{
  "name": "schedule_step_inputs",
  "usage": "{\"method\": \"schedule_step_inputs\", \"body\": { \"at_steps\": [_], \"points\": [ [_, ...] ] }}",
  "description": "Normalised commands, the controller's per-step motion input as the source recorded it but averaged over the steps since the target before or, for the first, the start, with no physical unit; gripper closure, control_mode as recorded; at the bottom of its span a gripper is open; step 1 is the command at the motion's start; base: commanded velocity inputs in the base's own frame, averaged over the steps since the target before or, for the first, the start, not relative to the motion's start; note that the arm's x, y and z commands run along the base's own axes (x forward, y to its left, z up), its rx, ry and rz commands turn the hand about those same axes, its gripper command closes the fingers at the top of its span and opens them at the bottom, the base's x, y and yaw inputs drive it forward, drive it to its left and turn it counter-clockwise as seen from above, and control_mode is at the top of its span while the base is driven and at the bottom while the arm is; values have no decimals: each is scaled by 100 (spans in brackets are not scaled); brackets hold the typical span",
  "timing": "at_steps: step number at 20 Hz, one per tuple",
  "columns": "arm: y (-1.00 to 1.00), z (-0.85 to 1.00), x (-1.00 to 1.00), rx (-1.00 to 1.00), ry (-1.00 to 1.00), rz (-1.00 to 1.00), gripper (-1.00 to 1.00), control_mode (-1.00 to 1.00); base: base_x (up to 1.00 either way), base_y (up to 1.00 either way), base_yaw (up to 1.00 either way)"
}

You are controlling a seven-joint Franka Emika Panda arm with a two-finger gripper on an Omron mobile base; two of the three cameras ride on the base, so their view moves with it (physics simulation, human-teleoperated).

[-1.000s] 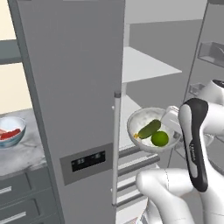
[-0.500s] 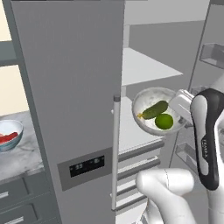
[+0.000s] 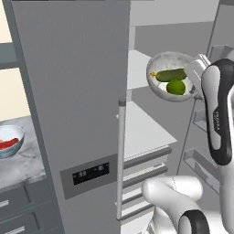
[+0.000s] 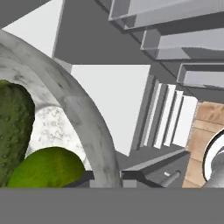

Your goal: Place the bowl with the cucumber and lime on the top shelf of the fridge. Place the bowl with the steaks on the second highest shelf of the fridge.

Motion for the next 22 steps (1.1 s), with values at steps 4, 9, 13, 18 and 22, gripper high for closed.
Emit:
{"method": "schedule_step_inputs", "body": {
  "at_steps": [4,9,13,18,22],
  "points": [
    [0,16,85,6,3,-5,100,-100,0,0,0],
    [0,-11,100,2,2,0,100,-100,0,0,0],
    [1,-5,100,2,0,-2,100,-100,0,0,0],
    [8,0,100,2,0,-7,100,-100,0,0,0],
    [13,0,93,0,1,-8,100,-100,0,0,0]
  ]
}}
